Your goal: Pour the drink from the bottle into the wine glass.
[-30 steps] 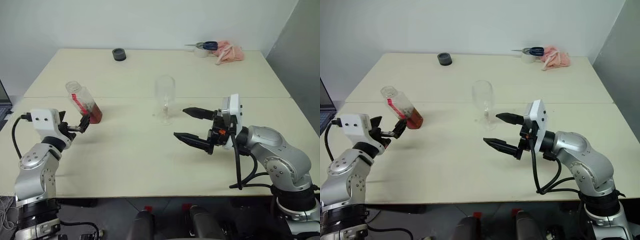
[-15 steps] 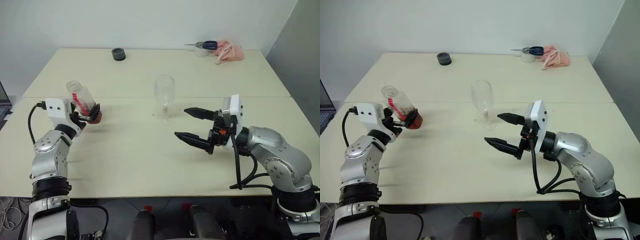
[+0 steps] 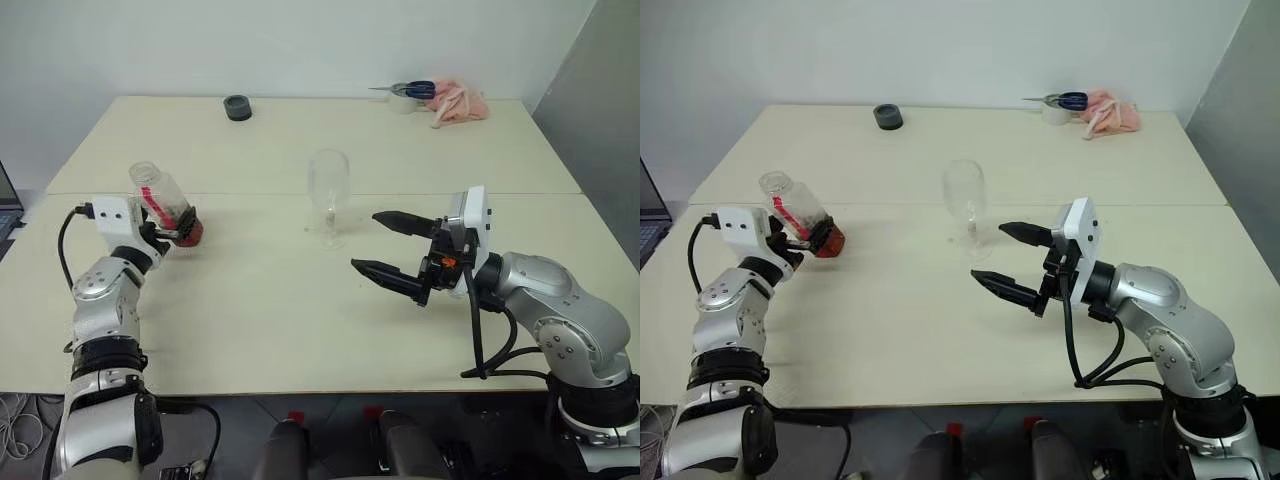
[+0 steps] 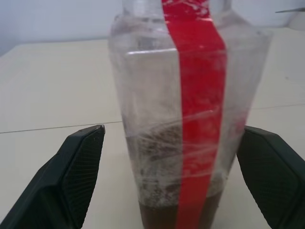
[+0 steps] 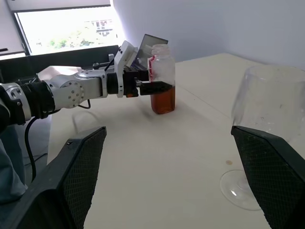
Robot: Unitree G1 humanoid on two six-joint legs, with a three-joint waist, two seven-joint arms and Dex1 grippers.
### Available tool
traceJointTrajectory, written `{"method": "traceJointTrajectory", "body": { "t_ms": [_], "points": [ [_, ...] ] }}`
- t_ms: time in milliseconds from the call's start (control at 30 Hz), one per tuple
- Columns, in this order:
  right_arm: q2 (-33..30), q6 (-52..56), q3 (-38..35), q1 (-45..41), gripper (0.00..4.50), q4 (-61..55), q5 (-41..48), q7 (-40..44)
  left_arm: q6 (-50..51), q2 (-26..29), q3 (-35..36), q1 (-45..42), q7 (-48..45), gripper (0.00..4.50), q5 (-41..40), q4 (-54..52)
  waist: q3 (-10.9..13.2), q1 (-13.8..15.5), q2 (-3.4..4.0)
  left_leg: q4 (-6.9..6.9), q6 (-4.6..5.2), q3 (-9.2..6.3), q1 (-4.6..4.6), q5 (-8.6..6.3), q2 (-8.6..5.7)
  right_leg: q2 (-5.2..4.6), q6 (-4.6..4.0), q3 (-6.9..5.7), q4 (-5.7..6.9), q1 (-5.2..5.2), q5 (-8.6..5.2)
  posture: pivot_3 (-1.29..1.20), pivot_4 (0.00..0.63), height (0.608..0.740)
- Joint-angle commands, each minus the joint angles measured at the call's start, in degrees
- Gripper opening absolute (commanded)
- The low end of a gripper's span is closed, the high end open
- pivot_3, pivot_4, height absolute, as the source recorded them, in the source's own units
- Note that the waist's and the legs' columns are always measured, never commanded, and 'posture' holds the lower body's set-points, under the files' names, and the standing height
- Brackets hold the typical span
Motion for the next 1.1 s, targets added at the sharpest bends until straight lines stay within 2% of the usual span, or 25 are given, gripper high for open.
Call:
{"method": "traceJointTrajectory", "body": {
  "t_ms": [33,100,300,367,500,600,833,1100],
  "points": [
    [-0.4,-0.1,-1.6,-0.4,4.49,-1.8,1.1,-0.3,-3.5,0.7,0.3,-1.4,0.0,4.31,0.3,1.3,0.0,0.0,0.0,0.0,0.0,0.01,0.0,0.0,0.0,0.0,0.0,0.01,0.0,0.0,0.0,0.0,0.15,0.74],
    [-0.5,-0.2,-1.6,-0.6,4.5,-1.8,1.1,-0.3,-4.1,0.5,0.3,-1.6,0.1,3.94,0.3,2.0,0.0,0.0,0.0,0.0,0.0,0.01,0.0,0.0,0.01,0.0,0.0,0.02,0.0,0.0,0.0,0.0,0.15,0.74],
    [-0.4,-0.1,-1.6,-0.7,4.5,-1.9,1.0,-0.7,-5.2,0.6,0.5,-1.4,0.5,2.05,0.2,3.4,0.0,0.0,-0.01,0.0,0.0,-0.01,-0.01,0.0,0.01,0.0,-0.01,0.0,0.02,0.0,0.01,0.0,0.15,0.74],
    [-0.2,-0.4,-1.4,-0.6,4.5,-1.8,0.5,-1.0,-5.4,0.5,0.9,-1.2,1.4,1.73,0.0,3.6,0.0,0.0,-0.01,0.01,0.0,-0.01,-0.01,0.0,0.01,0.0,-0.01,0.0,0.03,0.0,0.01,0.0,0.15,0.74],
    [0.8,-1.3,-1.3,-0.2,4.5,-1.5,-1.0,-2.9,-5.6,-0.5,-0.3,-0.7,3.1,1.72,1.0,2.5,0.0,0.0,-0.01,0.02,0.0,-0.01,0.0,0.0,0.01,0.0,-0.01,0.0,0.03,0.0,0.01,0.0,0.15,0.74],
    [2.8,-4.2,-0.7,-0.7,4.5,-0.4,-6.6,-7.8,-5.6,-1.4,-4.8,-2.6,3.6,1.72,4.8,-0.2,0.0,0.0,-0.01,0.03,0.0,-0.02,0.0,0.0,0.0,0.0,-0.01,0.0,0.06,0.0,0.02,0.0,0.15,0.74],
    [6.3,-10.7,0.4,-2.4,4.5,4.4,-15.7,-12.3,-5.1,-2.8,-13.4,-13.7,2.0,1.72,11.3,0.9,0.0,0.5,-0.12,0.15,-0.03,-0.17,-0.31,0.04,-0.1,0.0,0.07,-0.11,0.02,-0.1,0.1,0.0,0.15,0.74],
    [8.7,-12.8,0.2,-3.9,4.5,7.1,-17.1,-11.9,-9.0,-4.1,-20.5,-26.3,-3.4,1.72,16.3,5.2,0.0,-0.3,-0.12,0.06,-0.04,-0.04,-0.48,0.04,-0.11,0.0,0.05,-0.03,-0.01,-0.33,0.1,0.0,0.15,0.74]
  ]
}}
